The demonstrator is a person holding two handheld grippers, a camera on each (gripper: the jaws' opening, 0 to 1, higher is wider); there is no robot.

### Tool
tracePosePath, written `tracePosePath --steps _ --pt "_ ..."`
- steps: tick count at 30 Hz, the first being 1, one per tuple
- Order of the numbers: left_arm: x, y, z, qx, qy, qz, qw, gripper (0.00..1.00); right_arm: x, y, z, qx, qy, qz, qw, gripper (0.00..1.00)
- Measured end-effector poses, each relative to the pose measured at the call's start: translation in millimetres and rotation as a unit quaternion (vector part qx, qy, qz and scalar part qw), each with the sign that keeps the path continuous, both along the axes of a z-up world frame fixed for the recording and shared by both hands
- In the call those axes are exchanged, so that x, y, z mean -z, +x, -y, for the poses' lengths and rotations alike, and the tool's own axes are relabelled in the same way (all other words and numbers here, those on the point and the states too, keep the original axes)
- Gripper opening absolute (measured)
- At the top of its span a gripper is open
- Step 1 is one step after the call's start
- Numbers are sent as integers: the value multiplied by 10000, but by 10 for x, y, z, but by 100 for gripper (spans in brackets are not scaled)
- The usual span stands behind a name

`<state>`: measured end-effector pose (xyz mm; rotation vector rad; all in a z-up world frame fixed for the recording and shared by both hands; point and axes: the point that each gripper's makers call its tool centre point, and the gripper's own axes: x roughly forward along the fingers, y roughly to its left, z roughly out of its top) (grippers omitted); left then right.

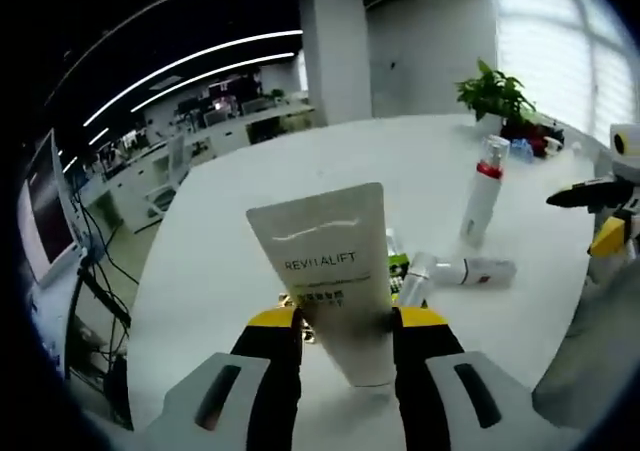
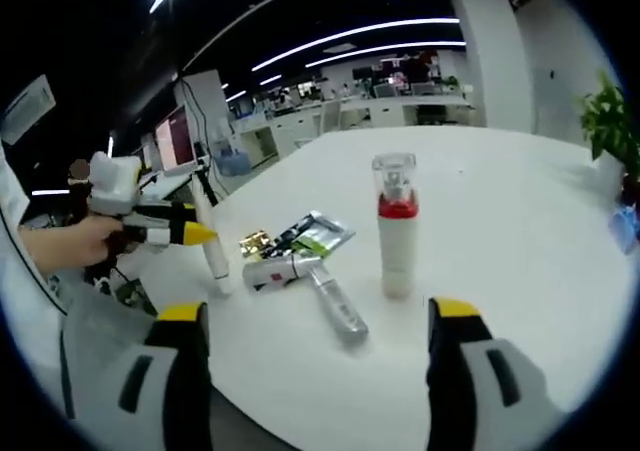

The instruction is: Arrange the skincare products in the storage area until every visible bottle or jar stands upright without overlapping.

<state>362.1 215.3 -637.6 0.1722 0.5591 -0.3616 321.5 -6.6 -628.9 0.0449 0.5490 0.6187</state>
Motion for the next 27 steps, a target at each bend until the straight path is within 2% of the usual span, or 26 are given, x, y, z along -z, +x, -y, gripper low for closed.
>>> tracePosePath --steps 7,11,17,27 --pt "-58 -130 11 -26 25 47 10000 32 -96 -29 -185 -232 148 52 9996 87" --pt "-177 -181 68 107 309 246 9992 32 -213 -45 -318 -371 473 60 9982 82" --pt "-358 -254 307 309 213 410 9985 32 -387 -21 -488 -565 695 166 9958 77" --pt "-434 -275 559 575 78 482 9972 32 -526 -61 -721 -880 941 203 9915 68"
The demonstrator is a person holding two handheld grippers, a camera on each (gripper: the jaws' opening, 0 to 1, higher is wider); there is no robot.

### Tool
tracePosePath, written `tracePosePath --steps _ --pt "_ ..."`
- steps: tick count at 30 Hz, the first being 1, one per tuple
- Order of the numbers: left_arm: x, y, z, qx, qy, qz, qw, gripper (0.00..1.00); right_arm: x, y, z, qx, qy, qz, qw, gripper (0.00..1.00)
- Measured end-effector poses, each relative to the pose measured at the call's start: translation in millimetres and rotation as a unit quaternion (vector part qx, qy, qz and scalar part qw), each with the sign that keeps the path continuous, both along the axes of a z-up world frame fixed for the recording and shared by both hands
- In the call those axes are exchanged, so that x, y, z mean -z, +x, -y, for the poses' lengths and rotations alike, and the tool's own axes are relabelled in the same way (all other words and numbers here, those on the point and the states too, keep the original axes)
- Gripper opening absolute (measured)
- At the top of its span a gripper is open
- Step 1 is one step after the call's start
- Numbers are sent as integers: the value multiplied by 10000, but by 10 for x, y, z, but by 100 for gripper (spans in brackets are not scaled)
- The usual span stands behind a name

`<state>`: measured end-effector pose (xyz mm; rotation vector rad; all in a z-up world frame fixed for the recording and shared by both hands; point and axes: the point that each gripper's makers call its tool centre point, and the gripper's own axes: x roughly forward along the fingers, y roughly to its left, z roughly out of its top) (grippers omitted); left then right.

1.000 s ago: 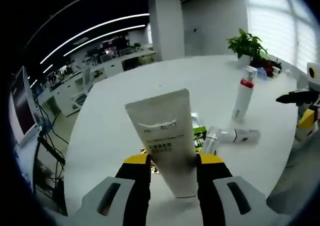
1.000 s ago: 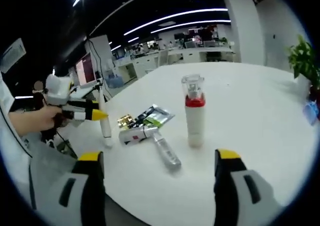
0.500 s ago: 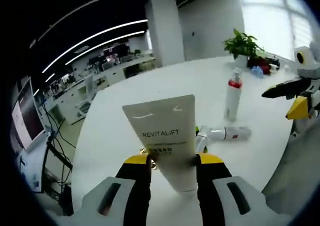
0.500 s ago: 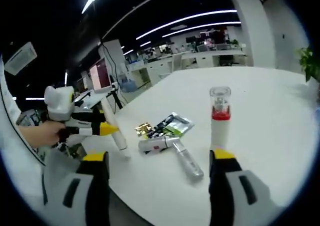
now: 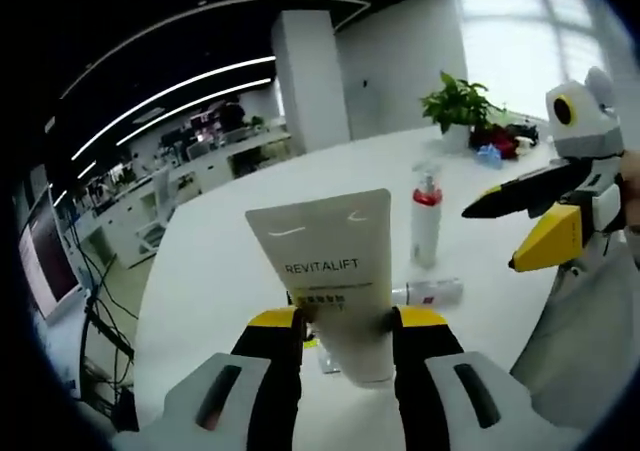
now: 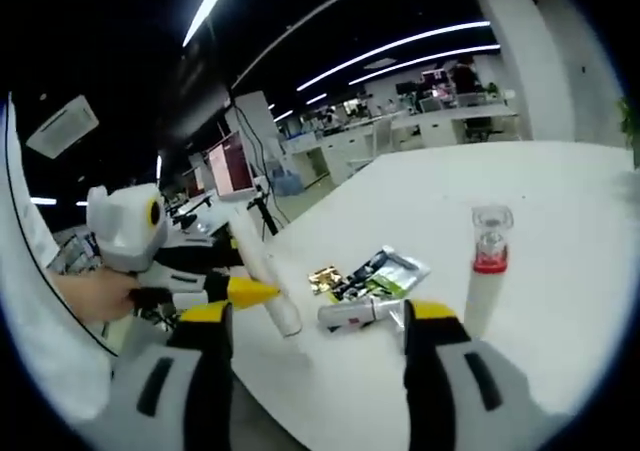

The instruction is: Arrange the skincare products in the storage area until every visible bottle or jar stands upright without overlapping.

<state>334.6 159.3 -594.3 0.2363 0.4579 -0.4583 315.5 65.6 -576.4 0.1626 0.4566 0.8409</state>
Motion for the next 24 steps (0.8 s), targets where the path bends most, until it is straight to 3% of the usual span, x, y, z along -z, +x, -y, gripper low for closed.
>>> tracePosePath --steps 10,24 --pt "-67 -35 232 257 -69 7 9996 32 -287 -2 -266 -254 322 208 9989 58" --pt "-206 -112 459 581 30 166 9982 32 -325 -8 -519 -491 352 194 9980 44"
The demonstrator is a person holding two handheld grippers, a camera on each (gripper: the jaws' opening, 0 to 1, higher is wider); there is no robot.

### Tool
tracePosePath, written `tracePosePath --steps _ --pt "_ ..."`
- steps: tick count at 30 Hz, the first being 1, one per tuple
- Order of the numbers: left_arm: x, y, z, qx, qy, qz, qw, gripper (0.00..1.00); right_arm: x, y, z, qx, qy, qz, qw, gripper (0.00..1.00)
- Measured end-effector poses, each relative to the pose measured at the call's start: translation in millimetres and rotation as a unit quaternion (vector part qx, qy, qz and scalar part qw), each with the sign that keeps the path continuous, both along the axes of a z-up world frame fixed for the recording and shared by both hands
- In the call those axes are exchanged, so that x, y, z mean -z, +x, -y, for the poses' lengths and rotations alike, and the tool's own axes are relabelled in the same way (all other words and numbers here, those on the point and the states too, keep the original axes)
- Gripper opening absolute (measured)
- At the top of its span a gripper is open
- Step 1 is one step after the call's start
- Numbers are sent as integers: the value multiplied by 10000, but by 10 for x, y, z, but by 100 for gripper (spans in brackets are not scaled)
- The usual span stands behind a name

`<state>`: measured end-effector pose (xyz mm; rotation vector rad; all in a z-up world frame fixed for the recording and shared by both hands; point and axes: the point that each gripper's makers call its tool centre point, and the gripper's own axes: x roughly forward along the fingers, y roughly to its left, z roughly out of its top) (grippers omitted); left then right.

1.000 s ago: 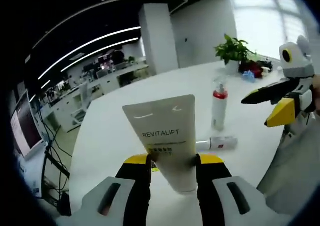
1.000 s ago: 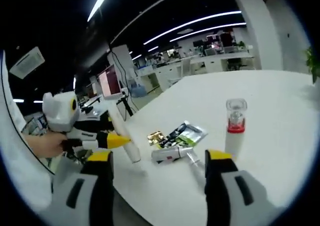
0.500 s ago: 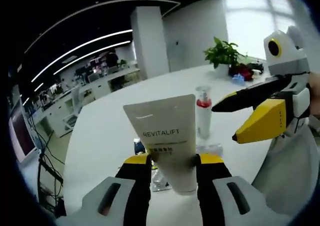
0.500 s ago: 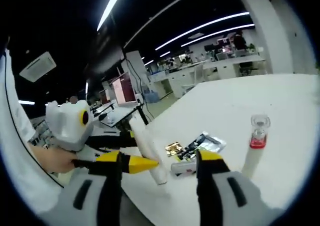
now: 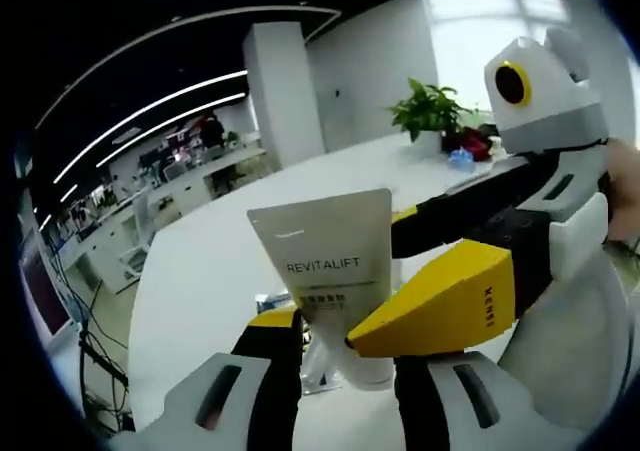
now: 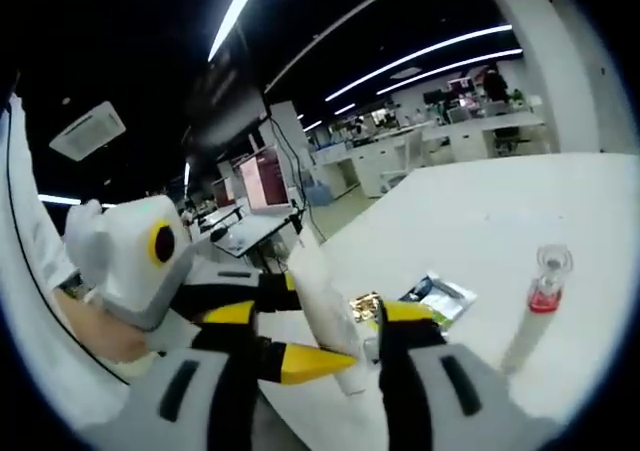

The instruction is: Arrange the skincare products in the storage area until every visible bottle or jar stands upright without overlapping.

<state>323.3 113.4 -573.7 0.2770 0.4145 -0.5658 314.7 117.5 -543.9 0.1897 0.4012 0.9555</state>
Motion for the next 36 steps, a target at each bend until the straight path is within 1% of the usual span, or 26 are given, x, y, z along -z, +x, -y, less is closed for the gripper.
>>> tracePosePath --steps 2,6,10,13,19,22,23,24,26,30,31,32,33,36 --pt "-8 -16 32 44 -3 -1 10000 32 5 6 -14 -33 -35 -36 10000 38" --pt "-16 -46 78 132 67 41 9999 32 21 12 -25 -75 -176 -46 9998 36" --pt "-1 -55 89 187 109 42 9998 32 65 0 -28 -123 -313 -100 9994 28" --pt "7 -61 86 206 170 56 9996 32 99 -8 -25 -133 -390 -161 9990 24" --pt "14 -68 96 252 205 59 9995 32 117 16 9 -62 -433 -184 9989 19" --pt "24 -71 103 278 235 51 9993 32 126 44 47 13 -501 -132 9987 15" --pt "25 -74 106 292 239 49 9993 32 129 47 56 22 -505 -140 9986 14" --pt "25 -78 112 307 237 48 9992 32 136 45 62 32 -451 -226 9987 14" --pt "32 -81 124 348 210 25 9992 32 137 43 72 52 -462 -169 9988 13" --pt "35 -97 148 435 87 -50 9990 33 140 25 91 6 -580 -13 9983 13" --pt "31 -115 181 467 -183 -147 9986 32 143 17 107 -42 -610 30 9981 12" --pt "27 -125 191 483 -340 -224 9980 32 146 8 124 -83 -628 40 9980 12" --pt "32 -147 202 602 -427 -302 9968 32 153 -9 145 -152 -660 50 9977 12" --pt "28 -184 226 797 -534 -330 9948 32 139 -73 166 -345 -655 108 9972 12"
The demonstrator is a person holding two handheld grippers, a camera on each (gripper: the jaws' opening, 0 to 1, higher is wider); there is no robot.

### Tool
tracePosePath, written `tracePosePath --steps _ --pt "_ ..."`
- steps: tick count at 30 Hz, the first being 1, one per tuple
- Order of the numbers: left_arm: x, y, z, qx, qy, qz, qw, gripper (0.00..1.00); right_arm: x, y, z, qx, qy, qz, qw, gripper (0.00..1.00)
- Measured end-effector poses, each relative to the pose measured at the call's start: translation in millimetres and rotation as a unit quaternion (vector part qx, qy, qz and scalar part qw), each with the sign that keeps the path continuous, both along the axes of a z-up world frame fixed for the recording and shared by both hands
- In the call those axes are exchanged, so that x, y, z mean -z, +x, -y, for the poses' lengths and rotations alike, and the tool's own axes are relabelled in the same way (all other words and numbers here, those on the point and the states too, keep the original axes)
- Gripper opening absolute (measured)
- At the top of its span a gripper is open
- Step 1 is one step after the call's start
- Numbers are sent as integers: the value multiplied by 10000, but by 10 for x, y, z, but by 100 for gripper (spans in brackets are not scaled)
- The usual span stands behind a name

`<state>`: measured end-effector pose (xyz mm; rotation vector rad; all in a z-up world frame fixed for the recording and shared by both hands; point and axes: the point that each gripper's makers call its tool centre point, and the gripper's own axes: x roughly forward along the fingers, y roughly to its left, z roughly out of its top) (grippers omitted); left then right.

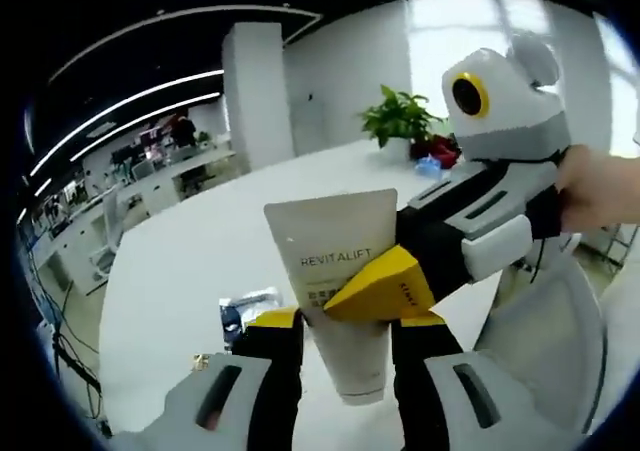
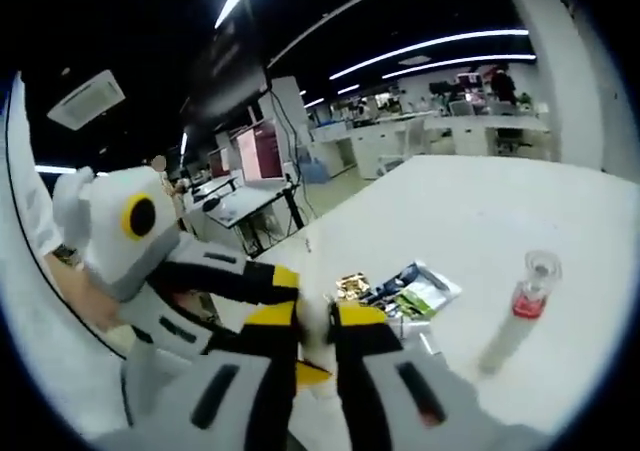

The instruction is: Arrange the skincare products in the storage area until every visible bottle or jar stands upright without overlapping.

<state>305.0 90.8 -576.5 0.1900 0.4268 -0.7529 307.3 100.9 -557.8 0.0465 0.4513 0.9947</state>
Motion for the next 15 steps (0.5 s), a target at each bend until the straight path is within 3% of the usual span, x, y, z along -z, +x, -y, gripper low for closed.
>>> tracePosePath --steps 4,6,7,9,12,15 --pt "20 -117 87 461 -370 -353 9976 32 10 -94 38 -325 -146 97 9993 12" --pt "8 -190 122 762 -747 -648 9922 34 -8 -129 50 -550 -151 158 9982 12" --pt "2 -220 106 976 -771 -721 9896 34 -24 -152 43 -665 -112 162 9976 12" --pt "-6 -250 75 1265 -630 -694 9875 32 -82 -174 30 -858 -32 251 9960 12" --pt "-88 -302 106 1550 -885 -834 9804 32 -201 -219 -7 -1272 57 409 9910 12" --pt "-192 -287 108 1781 -873 -711 9775 32 -274 -255 -41 -1648 19 581 9846 12"
